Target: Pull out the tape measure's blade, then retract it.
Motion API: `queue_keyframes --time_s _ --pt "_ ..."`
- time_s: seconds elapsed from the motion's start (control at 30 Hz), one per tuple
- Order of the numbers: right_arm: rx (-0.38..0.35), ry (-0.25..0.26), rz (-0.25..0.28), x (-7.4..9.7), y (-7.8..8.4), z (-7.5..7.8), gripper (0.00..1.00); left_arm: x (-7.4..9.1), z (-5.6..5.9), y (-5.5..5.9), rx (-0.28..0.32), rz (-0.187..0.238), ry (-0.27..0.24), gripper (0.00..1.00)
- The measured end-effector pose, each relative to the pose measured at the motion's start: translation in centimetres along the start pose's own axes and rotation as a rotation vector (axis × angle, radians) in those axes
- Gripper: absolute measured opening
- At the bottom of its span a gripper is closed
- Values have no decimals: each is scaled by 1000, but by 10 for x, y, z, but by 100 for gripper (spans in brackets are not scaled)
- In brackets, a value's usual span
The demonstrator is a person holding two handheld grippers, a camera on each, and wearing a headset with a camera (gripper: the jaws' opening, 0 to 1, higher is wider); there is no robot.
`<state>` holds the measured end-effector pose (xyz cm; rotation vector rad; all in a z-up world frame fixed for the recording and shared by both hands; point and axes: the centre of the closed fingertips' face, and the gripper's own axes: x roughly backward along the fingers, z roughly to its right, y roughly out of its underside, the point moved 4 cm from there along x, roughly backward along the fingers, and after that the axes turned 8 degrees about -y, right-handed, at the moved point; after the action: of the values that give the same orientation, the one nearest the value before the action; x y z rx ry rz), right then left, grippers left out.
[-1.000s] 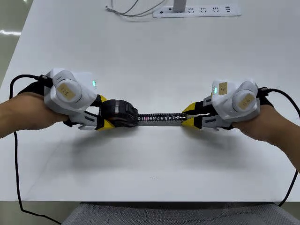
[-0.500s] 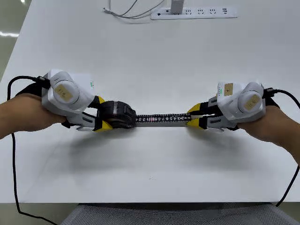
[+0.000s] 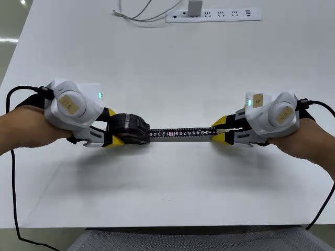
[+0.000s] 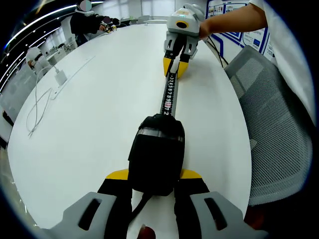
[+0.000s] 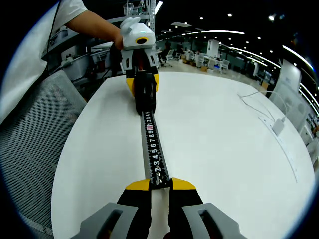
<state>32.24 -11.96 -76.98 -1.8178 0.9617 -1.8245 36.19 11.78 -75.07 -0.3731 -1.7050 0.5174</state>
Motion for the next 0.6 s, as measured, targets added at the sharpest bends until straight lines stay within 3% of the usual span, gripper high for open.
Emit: queue_keyframes --time_s 0.6 --pt "-11 20 -24 17 16 1 8 0 0 0 -1 0 0 27"
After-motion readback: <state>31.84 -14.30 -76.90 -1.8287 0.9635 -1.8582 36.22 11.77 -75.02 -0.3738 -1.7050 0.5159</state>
